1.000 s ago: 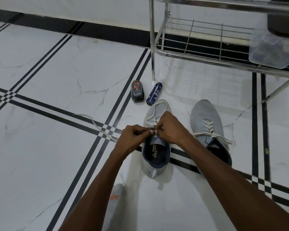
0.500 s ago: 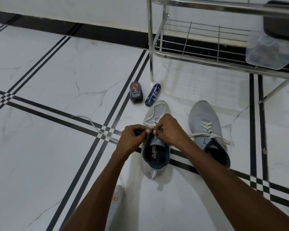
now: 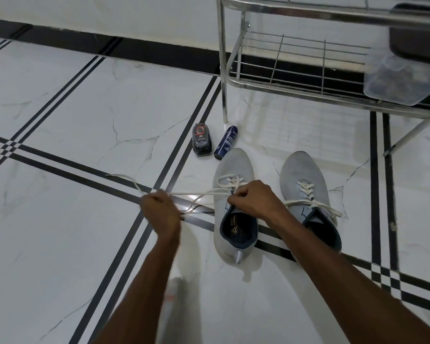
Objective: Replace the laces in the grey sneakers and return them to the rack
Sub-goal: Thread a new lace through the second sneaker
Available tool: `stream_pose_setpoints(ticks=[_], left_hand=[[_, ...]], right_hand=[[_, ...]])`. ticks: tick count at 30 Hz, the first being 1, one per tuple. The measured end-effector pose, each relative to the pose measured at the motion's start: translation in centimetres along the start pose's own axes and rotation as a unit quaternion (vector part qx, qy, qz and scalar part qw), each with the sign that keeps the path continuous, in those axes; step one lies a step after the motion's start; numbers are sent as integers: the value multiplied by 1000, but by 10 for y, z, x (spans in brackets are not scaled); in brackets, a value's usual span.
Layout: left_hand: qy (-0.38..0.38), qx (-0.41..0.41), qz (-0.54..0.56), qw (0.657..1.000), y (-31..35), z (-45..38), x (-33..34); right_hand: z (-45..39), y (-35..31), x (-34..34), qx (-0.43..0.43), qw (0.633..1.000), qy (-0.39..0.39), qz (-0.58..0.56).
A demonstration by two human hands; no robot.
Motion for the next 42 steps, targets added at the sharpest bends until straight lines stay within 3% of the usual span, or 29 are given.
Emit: stream_pose_setpoints(ticks=[1, 2, 3, 5, 7, 9, 11, 13, 14, 16, 17, 19, 21, 22, 23, 26, 28, 31, 33, 35, 38, 42], left_hand=[[69, 11, -36, 997, -4, -9, -17], [88, 34, -66, 993, -5, -14, -26], [62, 78, -92, 991, -1, -15, -26], [-88, 219, -111, 965, 19, 2, 0], [-248, 315, -108, 910, 32, 28, 34], [-313, 356, -121, 872, 35, 42, 54], [-257, 334, -124, 898, 34, 38, 51], [-89, 233, -121, 961, 29, 16, 20], [-5, 166, -145, 975, 22, 3, 1], [64, 113, -228, 965, 17, -15, -22], [46, 150, -238, 958, 19, -19, -21], [-92, 292, -199, 931, 33, -8, 8], [-268, 334, -177, 886, 31, 20, 49], [-308, 334, -170, 875, 29, 31, 59], [-302, 327, -148, 883, 29, 35, 61], [-171, 240, -63, 953, 18, 19, 39], [-172, 181, -69, 966, 14, 16, 34], [-243, 122, -8, 962, 18, 21, 41], [-240, 93, 26, 966, 18, 23, 37], [-257, 118, -21, 959, 13, 16, 38], [-368, 177, -142, 902, 2, 14, 52], [-415, 161, -171, 879, -8, 13, 56]], right_hand=[[2, -1, 0, 0, 1000, -6, -8], [2, 0, 1, -1, 1000, -14, -11], [2, -1, 2, -4, 1000, -20, -12], [0, -1, 3, -3, 999, -32, -20], [0, -5, 3, -8, 999, -44, -24], [0, -6, 4, -16, 998, -50, -19], [1, -3, 4, -12, 998, -47, -28], [1, 1, 3, -4, 999, -44, -28], [1, 2, 4, -1, 999, -41, -26], [1, 3, 3, 3, 999, -38, -26], [1, 2, 3, 5, 999, -40, -24], [1, 0, 3, 9, 999, -46, -19], [0, 0, 2, 7, 999, -47, -20], [0, -1, 2, 4, 999, -46, -18], [1, -1, 2, 3, 999, -46, -17], [1, 3, 1, 11, 999, -40, -21], [3, 3, 2, 10, 999, -34, -19], [3, 1, 2, 16, 999, -32, -6], [2, 2, 1, 18, 999, -34, 0], [2, 2, 0, 18, 999, -32, 2], [5, -2, -3, 11, 999, -37, 8], [7, -10, -9, 2, 996, -65, 60]])
Point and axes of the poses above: each hand's wrist, its own z-axis away from the middle knuckle, its own x-axis out of the palm, y = z × x, the point moved 6 cm from there along -z, towards the middle knuckle, and after that the axes turned 9 degrees about x, right-handed, at the moved point
